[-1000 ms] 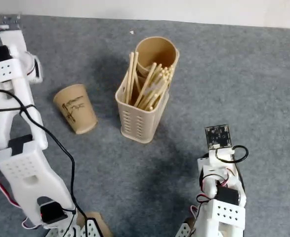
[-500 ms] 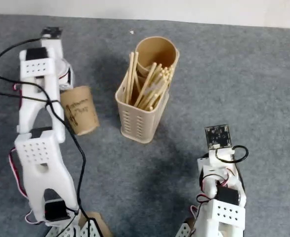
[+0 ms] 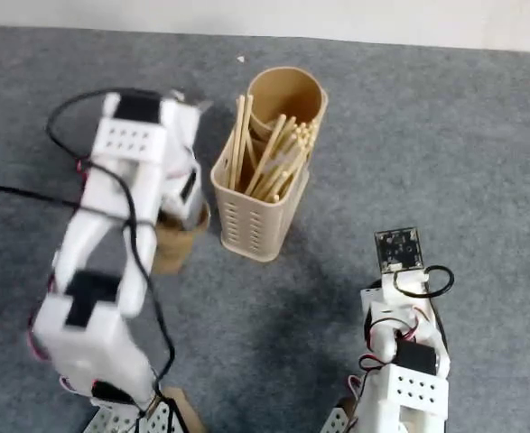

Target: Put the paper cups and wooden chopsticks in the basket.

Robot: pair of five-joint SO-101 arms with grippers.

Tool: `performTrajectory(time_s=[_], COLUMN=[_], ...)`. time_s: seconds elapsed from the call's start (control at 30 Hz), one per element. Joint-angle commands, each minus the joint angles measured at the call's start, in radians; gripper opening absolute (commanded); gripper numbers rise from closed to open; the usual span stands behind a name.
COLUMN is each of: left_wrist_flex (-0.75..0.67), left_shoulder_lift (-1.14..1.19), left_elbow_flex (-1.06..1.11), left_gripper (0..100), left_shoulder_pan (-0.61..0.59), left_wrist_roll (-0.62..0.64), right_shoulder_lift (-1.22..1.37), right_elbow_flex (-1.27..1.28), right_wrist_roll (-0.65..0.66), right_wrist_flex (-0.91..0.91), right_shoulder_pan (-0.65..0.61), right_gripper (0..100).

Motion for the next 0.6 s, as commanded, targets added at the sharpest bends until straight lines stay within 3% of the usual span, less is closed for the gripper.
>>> performTrajectory(time_s=[0.0,0.27,0.43,0.57], left_wrist_flex=[-0.006,-0.078,-0.153,-0.273], left_shoulder_lift=[-0.236,-0.424,-0.424,-0.423], left_elbow_flex=[0.154,0.171,0.176,0.298], left_gripper=[19,19,20,20], left_shoulder_pan=[-0.024,-0.165,-0.242,-0.268], left_wrist_roll=[-0.046,-0.189,-0.206,-0.207], right_shoulder_lift=[-0.013,-0.013,-0.013,-0.013], right_elbow_flex=[0.059,0.059,0.059,0.059], right_wrist_roll=[0.008,0.008,0.008,0.008], right_wrist_flex=[-0.019,-0.019,-0.019,-0.019], right_shoulder_pan=[0.001,0.001,0.001,0.001], right_gripper=[3.5,3.5,3.5,3.5])
